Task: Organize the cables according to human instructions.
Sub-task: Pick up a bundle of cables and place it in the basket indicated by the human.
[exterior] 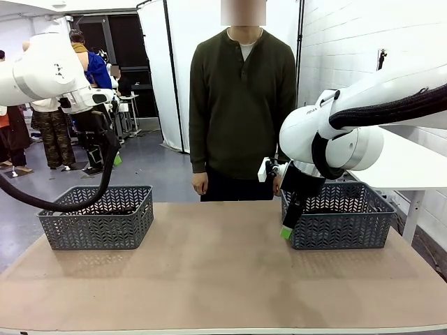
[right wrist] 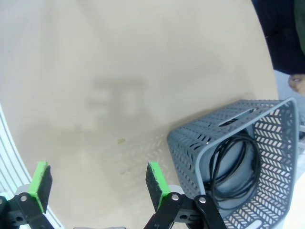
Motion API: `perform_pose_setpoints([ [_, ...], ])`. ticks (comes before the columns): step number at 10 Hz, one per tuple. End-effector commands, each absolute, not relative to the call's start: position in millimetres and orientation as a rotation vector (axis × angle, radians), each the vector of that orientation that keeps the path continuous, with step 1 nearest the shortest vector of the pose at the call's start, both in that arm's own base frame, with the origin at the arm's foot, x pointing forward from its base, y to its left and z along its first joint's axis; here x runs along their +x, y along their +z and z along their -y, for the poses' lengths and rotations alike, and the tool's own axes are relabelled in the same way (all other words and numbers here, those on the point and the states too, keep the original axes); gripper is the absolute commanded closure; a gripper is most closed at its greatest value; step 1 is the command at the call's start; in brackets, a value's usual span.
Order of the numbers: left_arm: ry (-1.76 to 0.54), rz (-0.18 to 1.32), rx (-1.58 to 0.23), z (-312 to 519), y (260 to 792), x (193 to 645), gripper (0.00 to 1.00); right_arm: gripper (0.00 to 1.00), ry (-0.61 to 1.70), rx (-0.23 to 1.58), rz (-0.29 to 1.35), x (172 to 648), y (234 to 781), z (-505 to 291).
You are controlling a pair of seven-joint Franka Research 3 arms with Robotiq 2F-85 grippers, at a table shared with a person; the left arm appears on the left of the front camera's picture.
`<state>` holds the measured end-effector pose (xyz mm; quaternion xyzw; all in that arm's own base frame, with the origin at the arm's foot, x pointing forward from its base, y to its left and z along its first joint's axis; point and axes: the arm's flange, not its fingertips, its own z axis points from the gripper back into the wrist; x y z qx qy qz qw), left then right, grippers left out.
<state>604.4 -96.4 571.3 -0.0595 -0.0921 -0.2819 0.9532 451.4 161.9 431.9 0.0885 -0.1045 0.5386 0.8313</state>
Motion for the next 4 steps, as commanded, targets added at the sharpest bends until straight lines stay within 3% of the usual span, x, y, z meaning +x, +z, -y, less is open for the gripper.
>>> perform_pose_setpoints([
  [1, -0.571, 0.193, -0.128, 92.9, 572.1, 618.0, 0.0, 0.0, 1.149, 0.188, 0.216, 451.1, 431.7, -161.6],
  [4, -0.571, 0.193, -0.128, 92.9, 572.1, 618.0, 0.0, 0.0, 1.149, 0.188, 0.216, 451.1, 431.7, -161.6],
])
